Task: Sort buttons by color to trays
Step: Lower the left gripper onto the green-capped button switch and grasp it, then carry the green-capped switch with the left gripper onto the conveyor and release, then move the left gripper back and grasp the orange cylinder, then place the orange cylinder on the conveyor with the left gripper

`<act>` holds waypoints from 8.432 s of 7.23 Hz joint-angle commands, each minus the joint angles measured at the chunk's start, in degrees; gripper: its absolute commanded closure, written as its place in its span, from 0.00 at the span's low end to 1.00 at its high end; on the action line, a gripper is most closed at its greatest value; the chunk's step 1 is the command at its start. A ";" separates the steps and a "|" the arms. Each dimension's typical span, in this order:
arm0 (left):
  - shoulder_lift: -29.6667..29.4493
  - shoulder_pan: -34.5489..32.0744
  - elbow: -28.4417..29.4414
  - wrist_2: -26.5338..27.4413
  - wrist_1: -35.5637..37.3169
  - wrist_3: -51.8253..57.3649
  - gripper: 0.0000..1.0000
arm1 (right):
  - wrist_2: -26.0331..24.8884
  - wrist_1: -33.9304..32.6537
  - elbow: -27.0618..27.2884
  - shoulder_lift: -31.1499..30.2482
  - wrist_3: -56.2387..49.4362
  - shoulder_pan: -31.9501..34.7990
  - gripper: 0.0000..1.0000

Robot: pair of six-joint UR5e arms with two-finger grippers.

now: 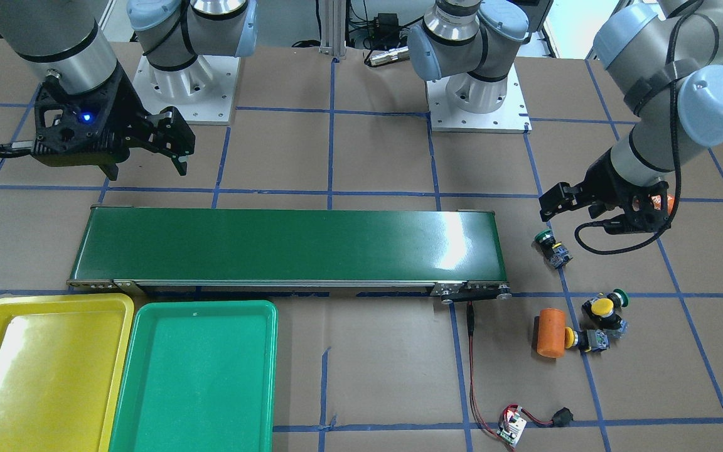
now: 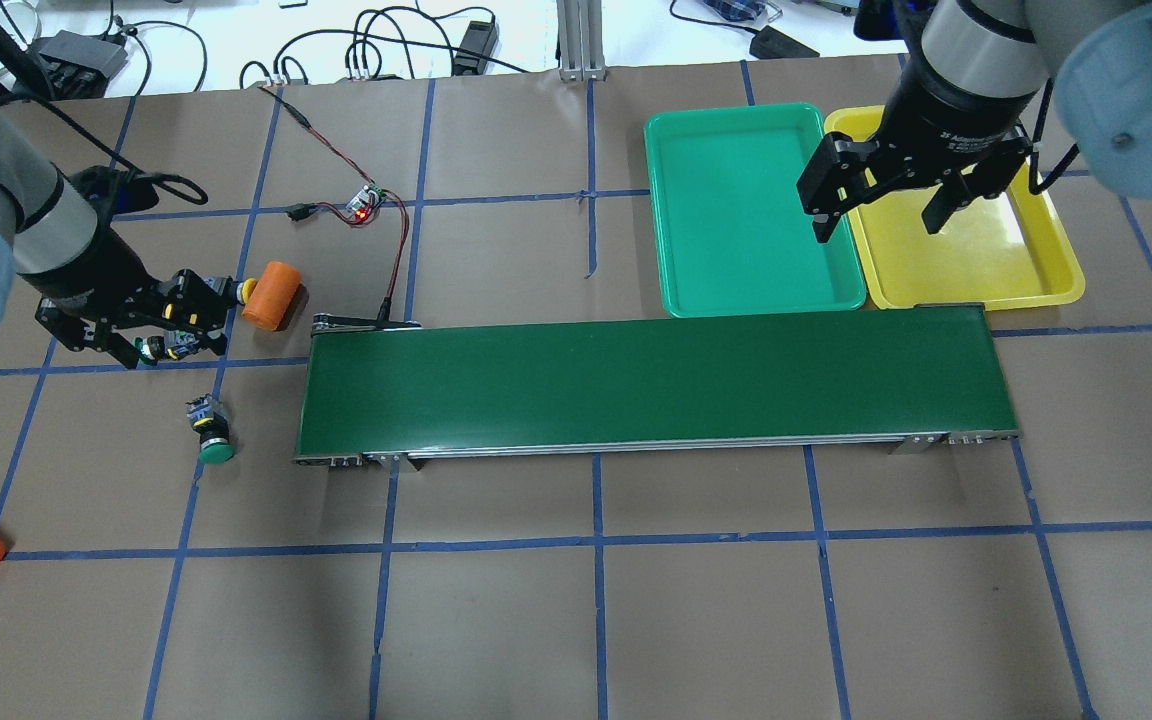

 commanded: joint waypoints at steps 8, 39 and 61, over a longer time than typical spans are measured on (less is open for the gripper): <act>-11.99 6.04 -10.78 0.09 25.14 0.40 0.84 | -0.02 -0.03 0.09 -0.20 -0.16 0.11 0.00; -25.61 -3.38 11.03 1.15 14.93 18.77 0.00 | -0.02 -0.03 0.09 -0.02 0.11 0.03 0.00; -3.72 -21.74 -5.32 -6.14 11.68 65.27 0.02 | -0.02 0.06 0.09 0.07 0.11 -0.24 0.00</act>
